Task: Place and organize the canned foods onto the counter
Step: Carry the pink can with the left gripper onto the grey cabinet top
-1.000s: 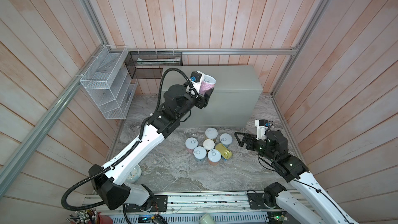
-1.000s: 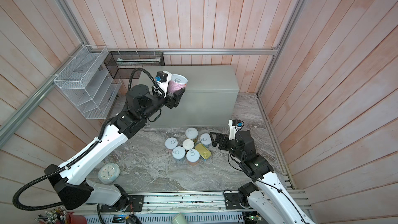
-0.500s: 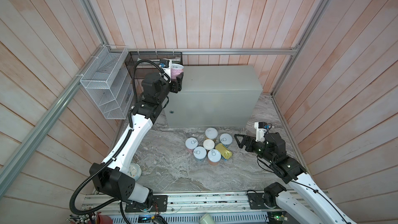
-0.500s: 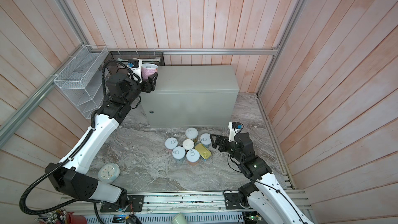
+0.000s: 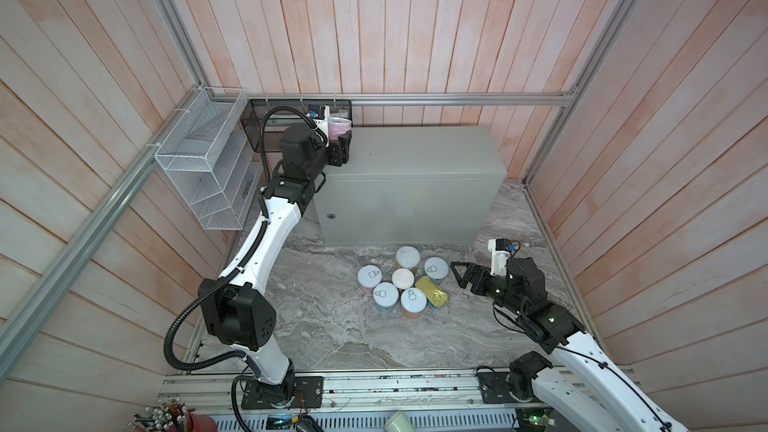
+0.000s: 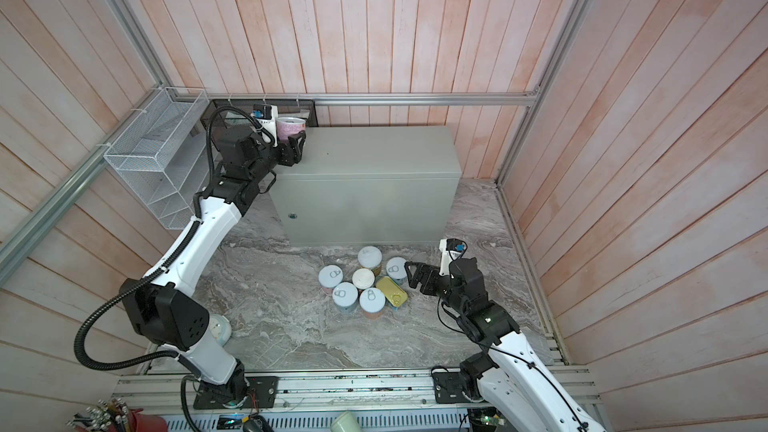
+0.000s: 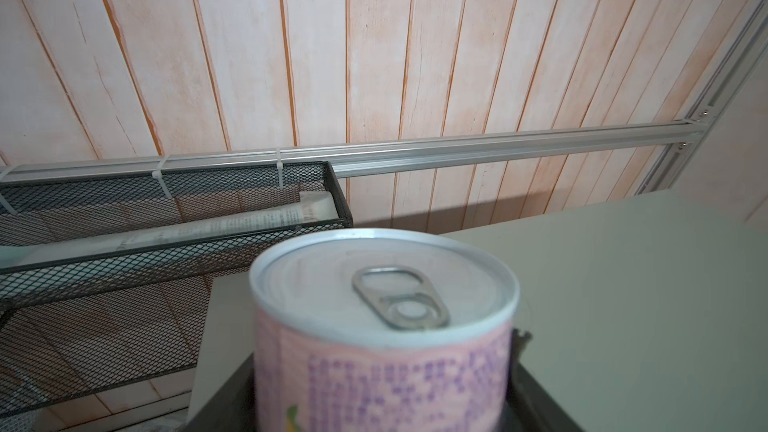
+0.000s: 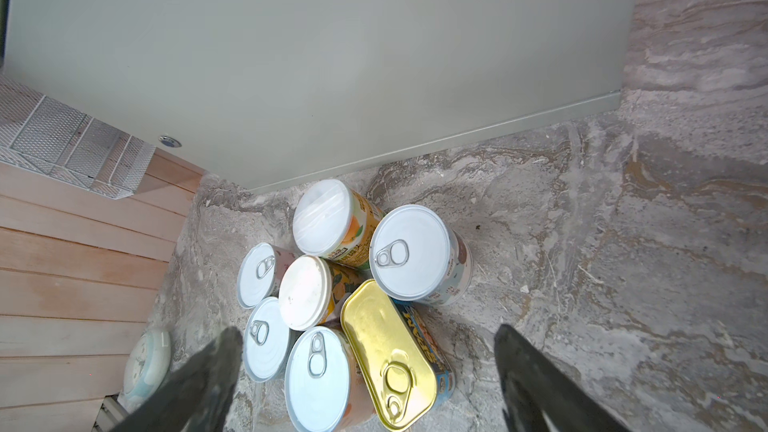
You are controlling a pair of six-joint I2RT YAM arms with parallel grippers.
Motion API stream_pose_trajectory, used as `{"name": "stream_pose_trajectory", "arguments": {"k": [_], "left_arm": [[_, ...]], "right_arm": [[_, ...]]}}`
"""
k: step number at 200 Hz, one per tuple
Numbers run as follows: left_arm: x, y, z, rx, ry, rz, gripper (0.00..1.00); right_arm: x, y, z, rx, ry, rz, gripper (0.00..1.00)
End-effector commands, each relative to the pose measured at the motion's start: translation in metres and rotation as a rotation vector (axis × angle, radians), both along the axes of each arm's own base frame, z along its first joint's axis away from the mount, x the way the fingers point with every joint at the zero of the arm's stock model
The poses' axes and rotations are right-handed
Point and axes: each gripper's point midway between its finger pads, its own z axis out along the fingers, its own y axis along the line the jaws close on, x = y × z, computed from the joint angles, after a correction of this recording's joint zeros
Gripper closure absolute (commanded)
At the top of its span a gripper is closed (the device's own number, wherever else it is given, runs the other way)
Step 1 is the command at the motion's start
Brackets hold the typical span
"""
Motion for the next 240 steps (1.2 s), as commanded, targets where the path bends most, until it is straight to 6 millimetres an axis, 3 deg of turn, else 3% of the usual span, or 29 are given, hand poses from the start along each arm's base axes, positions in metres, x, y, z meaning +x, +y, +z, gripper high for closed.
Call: {"name": "stream_pose_trajectory", "arguments": {"k": [1,40,132,153,159,163,165,240], "left_arm": [[0.001,0.001,0.040,-0.025,-0.110,-0.016,0.45],[0.022,0.002,0.028,-0.019,-0.073,-0.006,0.47],[0.049,0.012,0.010,-0.019,-0.059,0.067,0.46],[0.051,0.015,0.005,-0.012,-0.048,0.074,0.34],[0.051,0.015,0.003,-0.008,-0.042,0.078,0.19],[0.051,0.016,0.002,-0.007,-0.039,0.081,0.03],[0.051,0.016,0.002,-0.008,-0.037,0.083,0.01],[0.018,0.026,0.019,-0.039,-0.075,0.124,0.00]], "right_arm": [[0.003,0.000,-0.001,0.012,-0.004,-0.008,0.06],[0.003,0.000,-0.005,0.010,0.009,-0.008,0.06],[-0.008,-0.001,-0.011,0.048,0.053,-0.014,0.06],[-0.011,0.002,-0.006,0.071,0.054,0.001,0.05],[-0.011,0.002,-0.005,0.075,0.054,0.002,0.06],[-0.012,0.002,-0.006,0.076,0.056,0.001,0.06],[-0.012,0.002,-0.006,0.076,0.058,0.002,0.06],[-0.019,0.003,-0.014,0.066,0.097,0.020,0.06]]}}
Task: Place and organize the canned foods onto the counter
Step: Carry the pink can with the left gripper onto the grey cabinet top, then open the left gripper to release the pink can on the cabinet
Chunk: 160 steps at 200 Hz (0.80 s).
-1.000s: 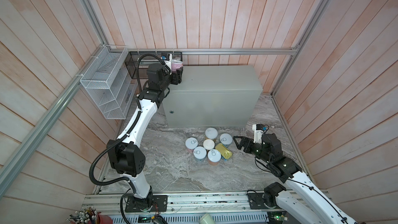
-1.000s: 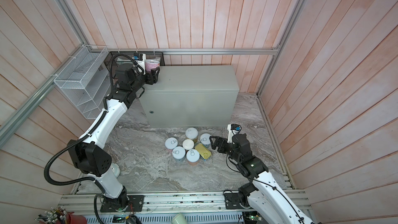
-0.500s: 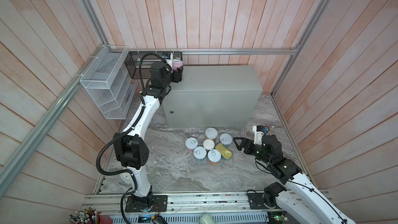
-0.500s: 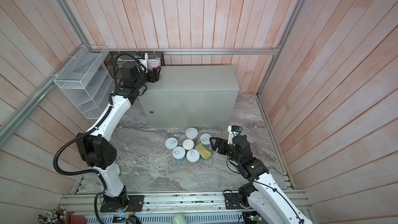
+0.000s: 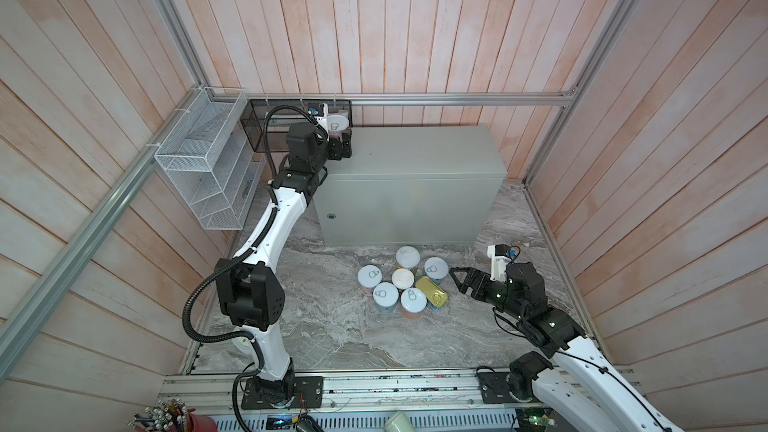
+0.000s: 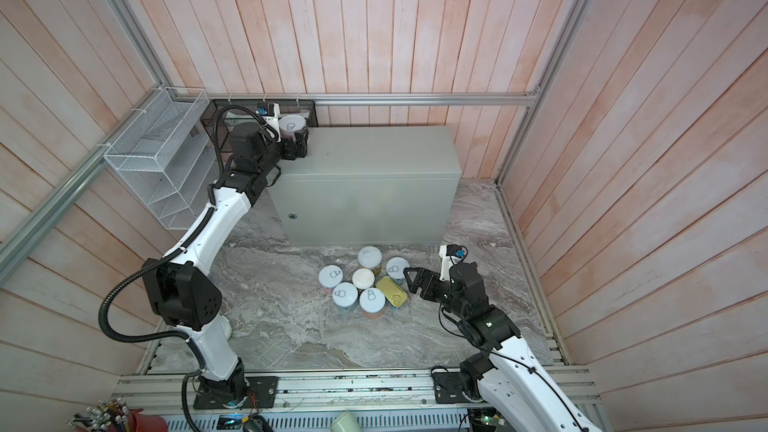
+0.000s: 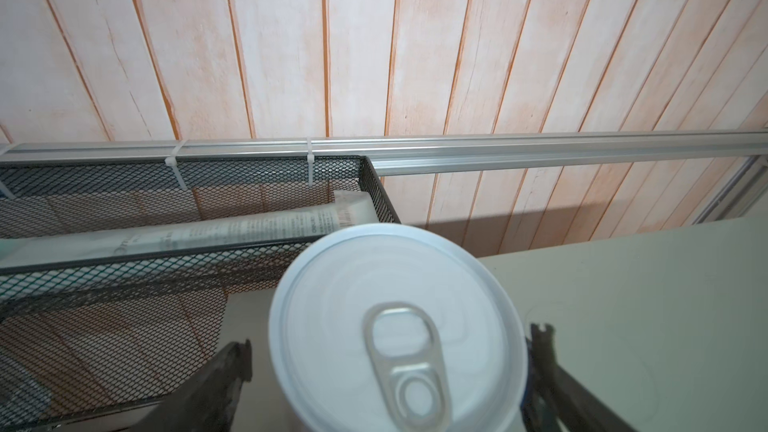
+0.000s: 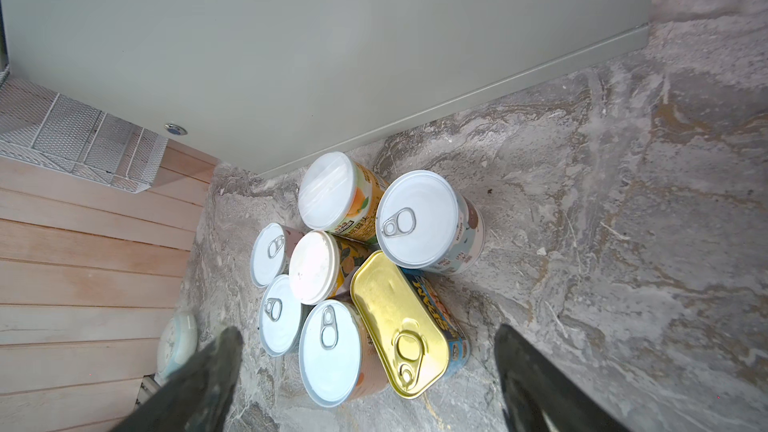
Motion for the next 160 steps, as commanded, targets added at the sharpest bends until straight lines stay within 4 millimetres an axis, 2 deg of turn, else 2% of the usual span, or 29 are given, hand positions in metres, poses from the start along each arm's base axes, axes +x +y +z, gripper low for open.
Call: {"name": "stream_pose_trajectory", "arguments": {"k": [1,23,51,79,103,131,160], "left_arm": [[-0.022,0.009,0.039,-0.022,-0.087,0.036,0.00],[-0.035,0.011,0.044,0.012,-0.080,0.097,0.00],[-0.062,0.006,0.050,0.054,-0.091,0.151,0.00],[-0.089,0.006,0.045,0.021,-0.055,0.181,0.00],[-0.119,0.005,0.031,-0.001,-0.026,0.187,0.00],[-0.158,-0.006,0.014,0.010,-0.008,0.145,0.00],[-0.191,-0.012,-0.017,-0.012,0.059,0.112,0.00]], "right_arm": [[-0.004,-0.001,-0.003,0.001,0.026,0.006,0.06],[-0.005,-0.001,-0.005,-0.009,0.035,0.009,0.06],[-0.006,-0.001,-0.010,-0.033,0.054,0.022,0.06],[-0.006,-0.001,-0.025,-0.088,0.093,0.041,0.06],[-0.006,0.000,-0.037,-0.137,0.123,0.059,0.08],[-0.001,0.003,-0.045,-0.193,0.136,0.068,0.11],[0.006,0.010,-0.053,-0.230,0.155,0.090,0.12]]}}
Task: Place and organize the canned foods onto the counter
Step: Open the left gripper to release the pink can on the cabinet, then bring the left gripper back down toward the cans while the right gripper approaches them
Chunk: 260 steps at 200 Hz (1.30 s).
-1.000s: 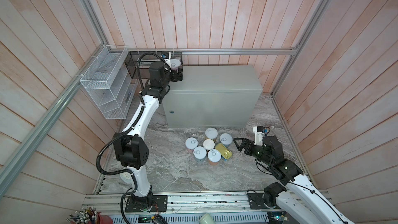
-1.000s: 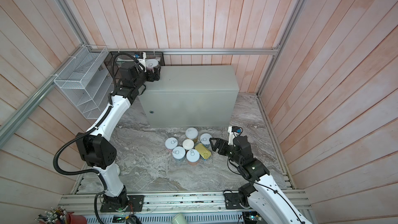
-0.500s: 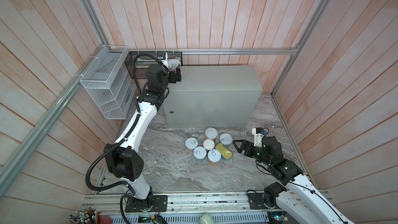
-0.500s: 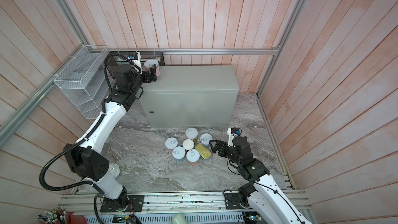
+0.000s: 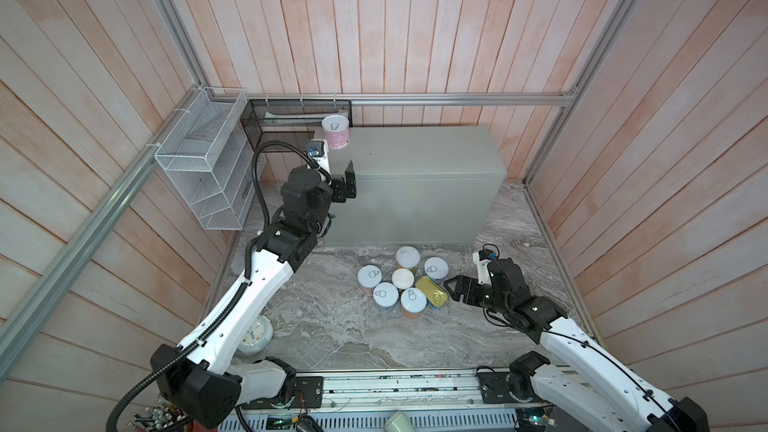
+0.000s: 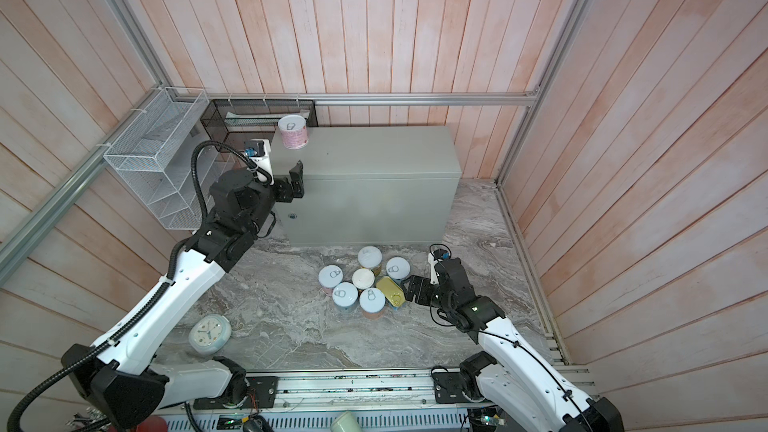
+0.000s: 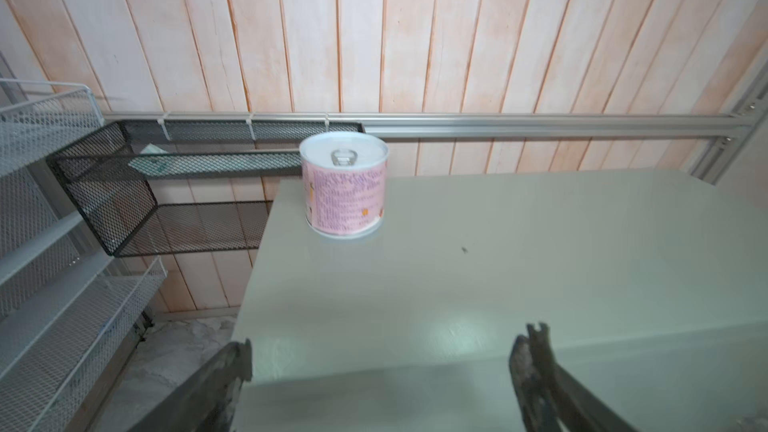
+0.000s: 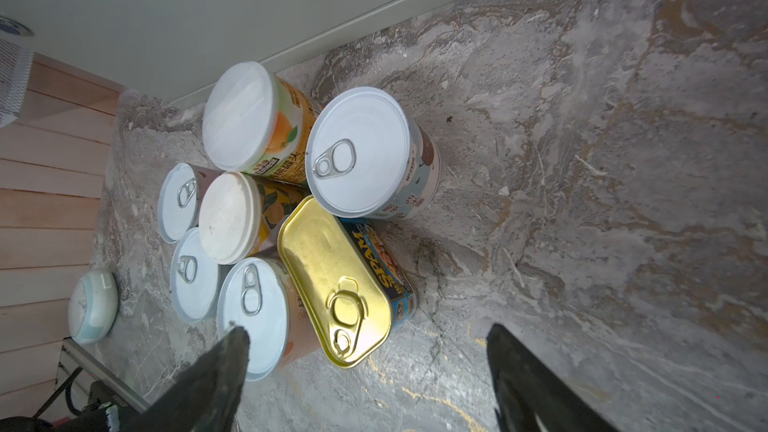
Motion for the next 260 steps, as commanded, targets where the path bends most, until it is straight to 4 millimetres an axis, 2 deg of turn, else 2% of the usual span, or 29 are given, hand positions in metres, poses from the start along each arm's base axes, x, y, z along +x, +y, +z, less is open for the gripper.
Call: {"name": "stream_pose_trajectory", "arguments": {"k": [1,21,36,56,92,126,163,224,260], "left_arm": [[-0.022,0.005,-0.021,-0.027,0.053,0.017,0.00],[-0.041,-0.004,-0.045,-0.016,0.104,-0.045,0.00],[-0.054,-0.013,-0.062,-0.021,0.130,-0.103,0.00],[-0.068,-0.022,-0.076,-0.029,0.136,-0.176,0.00],[-0.073,-0.031,-0.107,-0.033,0.158,-0.223,0.00],[-0.071,-0.042,-0.134,-0.037,0.216,-0.254,0.00],[-0.072,-0.051,-0.145,-0.057,0.227,-0.282,0.00],[-0.069,-0.052,-0.155,-0.051,0.228,-0.279,0.00],[-0.067,-0.055,-0.162,-0.048,0.245,-0.282,0.00]], "right_arm": [[0.010,0.005,0.007,-0.040,-0.029,0.018,0.12],[0.015,0.013,0.001,-0.056,-0.015,0.034,0.13],[0.020,0.020,-0.001,-0.062,-0.011,0.047,0.18],[0.026,0.029,-0.007,-0.058,0.005,0.065,0.19],[0.042,0.036,-0.015,-0.102,0.028,0.063,0.18],[0.057,0.033,-0.029,-0.196,0.073,0.042,0.16],[0.066,0.039,-0.041,-0.201,0.105,0.020,0.16],[0.077,0.045,-0.051,-0.235,0.115,0.021,0.16],[0.084,0.044,-0.056,-0.262,0.122,0.002,0.20]]}}
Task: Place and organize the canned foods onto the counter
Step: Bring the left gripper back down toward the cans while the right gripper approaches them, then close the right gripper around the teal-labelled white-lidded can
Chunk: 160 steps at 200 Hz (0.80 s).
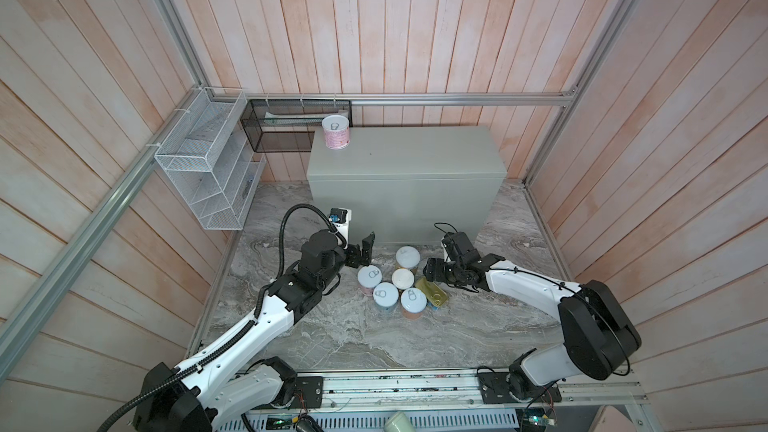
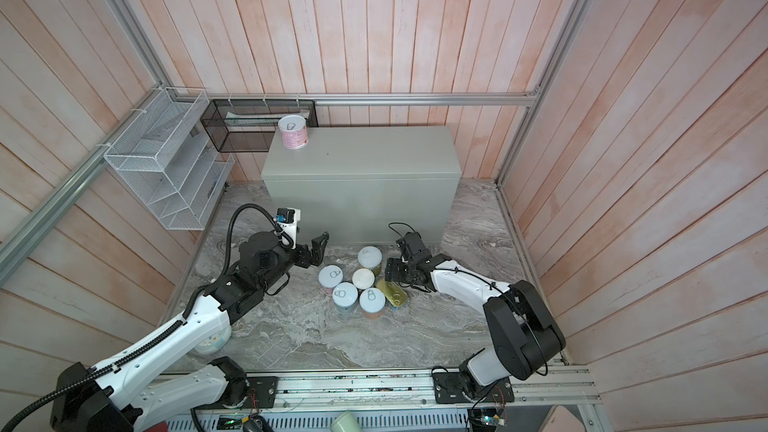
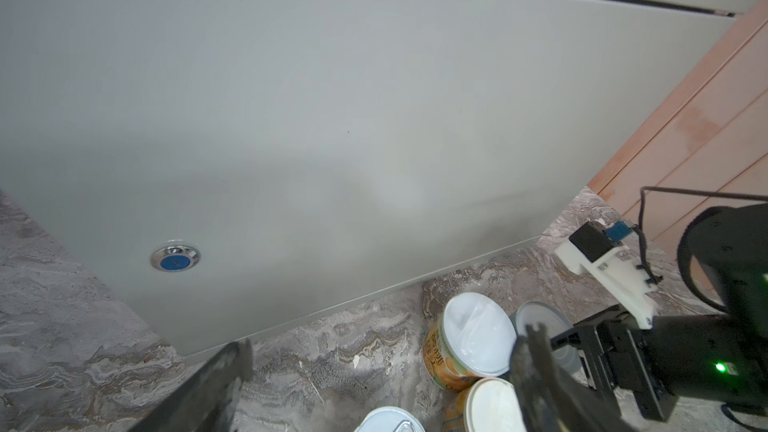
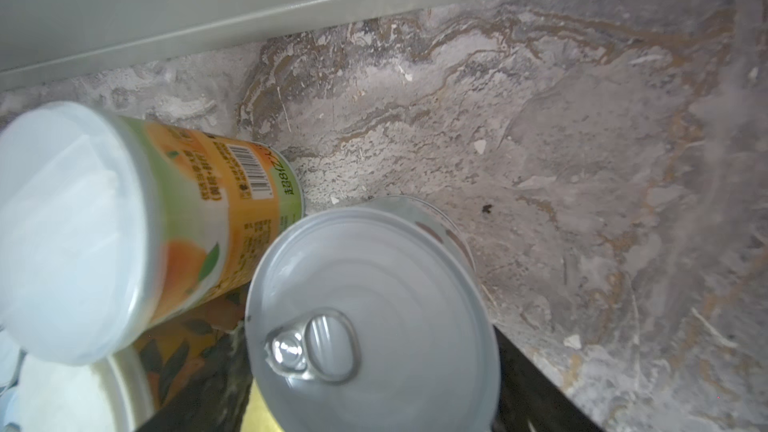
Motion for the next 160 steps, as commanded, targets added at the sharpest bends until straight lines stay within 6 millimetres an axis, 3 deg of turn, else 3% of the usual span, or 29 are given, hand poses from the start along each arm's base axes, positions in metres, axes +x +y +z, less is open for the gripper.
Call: {"name": "stream_pose_trajectory", "arguments": {"k": [1,53,95,160], "left_arm": [[0.000,-0.004,-0.005,-0.013,0.003,-0.008,0.00],[-0.001,-0.002,-0.014,-0.002,0.015,-0.007,0.00],[-0.002,-0.004,-0.019,-0.008,0.028,-0.015,0.00],[-0.005,-0.002,-0.019,-0.017,0.027,-0.014,0.00]], "right_arm": [[0.010,-0.001,0.001,-0.031,-0.022,-0.019,0.21],[0.012,-0.007,-0.004,-0.067,-0.020,-0.044,0.30],[0.014,-0.009,-0.004,-0.086,-0.024,-0.045,0.26],[0.037,0.000,0.026,0.008,-0.202,-0.074,0.22]]}}
